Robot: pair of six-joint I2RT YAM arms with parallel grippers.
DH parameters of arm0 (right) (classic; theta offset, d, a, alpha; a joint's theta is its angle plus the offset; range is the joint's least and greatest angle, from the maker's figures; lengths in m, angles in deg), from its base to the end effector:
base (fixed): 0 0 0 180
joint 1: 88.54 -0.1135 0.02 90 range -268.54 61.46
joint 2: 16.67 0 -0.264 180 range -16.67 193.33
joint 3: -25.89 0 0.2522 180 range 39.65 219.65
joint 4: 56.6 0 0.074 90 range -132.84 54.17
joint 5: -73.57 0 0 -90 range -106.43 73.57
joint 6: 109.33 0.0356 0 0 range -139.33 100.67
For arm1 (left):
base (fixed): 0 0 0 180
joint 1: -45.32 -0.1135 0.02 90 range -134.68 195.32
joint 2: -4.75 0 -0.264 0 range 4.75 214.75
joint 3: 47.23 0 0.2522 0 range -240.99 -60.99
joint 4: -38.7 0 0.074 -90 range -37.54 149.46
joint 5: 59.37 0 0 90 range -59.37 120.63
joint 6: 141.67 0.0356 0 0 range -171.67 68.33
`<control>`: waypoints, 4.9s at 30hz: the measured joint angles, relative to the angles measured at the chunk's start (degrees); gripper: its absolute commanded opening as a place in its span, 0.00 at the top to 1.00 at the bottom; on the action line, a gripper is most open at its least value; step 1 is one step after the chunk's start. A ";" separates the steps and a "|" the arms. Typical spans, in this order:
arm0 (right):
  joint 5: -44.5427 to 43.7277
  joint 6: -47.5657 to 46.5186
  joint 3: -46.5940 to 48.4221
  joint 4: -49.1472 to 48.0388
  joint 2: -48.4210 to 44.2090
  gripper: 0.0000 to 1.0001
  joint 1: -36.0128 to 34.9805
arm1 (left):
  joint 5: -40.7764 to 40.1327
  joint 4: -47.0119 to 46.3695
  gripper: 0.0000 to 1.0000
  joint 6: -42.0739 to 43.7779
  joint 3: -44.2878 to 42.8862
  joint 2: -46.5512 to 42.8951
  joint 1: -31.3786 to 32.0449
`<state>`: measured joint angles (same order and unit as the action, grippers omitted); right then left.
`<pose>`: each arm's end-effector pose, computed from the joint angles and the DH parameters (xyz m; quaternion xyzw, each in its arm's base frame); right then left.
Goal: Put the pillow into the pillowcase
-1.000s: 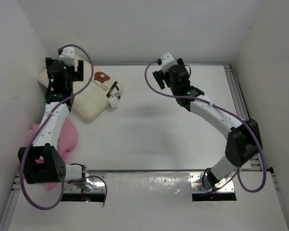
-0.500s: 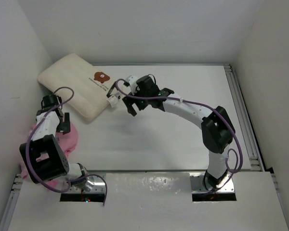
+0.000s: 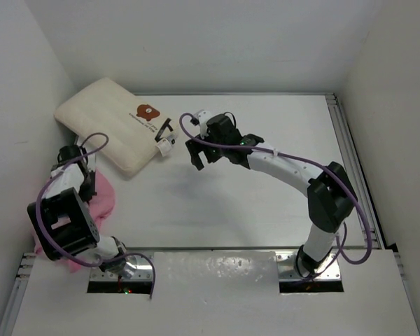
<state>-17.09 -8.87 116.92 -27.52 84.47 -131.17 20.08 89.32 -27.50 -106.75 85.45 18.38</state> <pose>0.2977 0.2735 0.2590 -0.2479 0.8686 0.1871 0.3861 0.2168 0.1175 0.1794 -0.0383 0.9826 0.1498 0.1029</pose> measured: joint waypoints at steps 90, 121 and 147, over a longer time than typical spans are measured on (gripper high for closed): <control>15.54 17.46 6.08 -8.37 17.88 0.15 -0.74 | 13.86 -1.53 0.22 2.93 -12.87 10.16 36.87; 6.23 17.59 2.58 -11.96 21.68 0.11 1.22 | 2.78 0.50 1.00 -3.89 -28.94 5.92 41.20; 6.19 14.51 -0.98 -24.46 17.11 0.55 -6.08 | -2.34 5.01 1.00 -3.69 -32.00 5.77 41.70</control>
<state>-10.91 5.65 115.94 -51.98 101.59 -137.25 17.74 94.33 -31.20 -138.75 91.23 60.09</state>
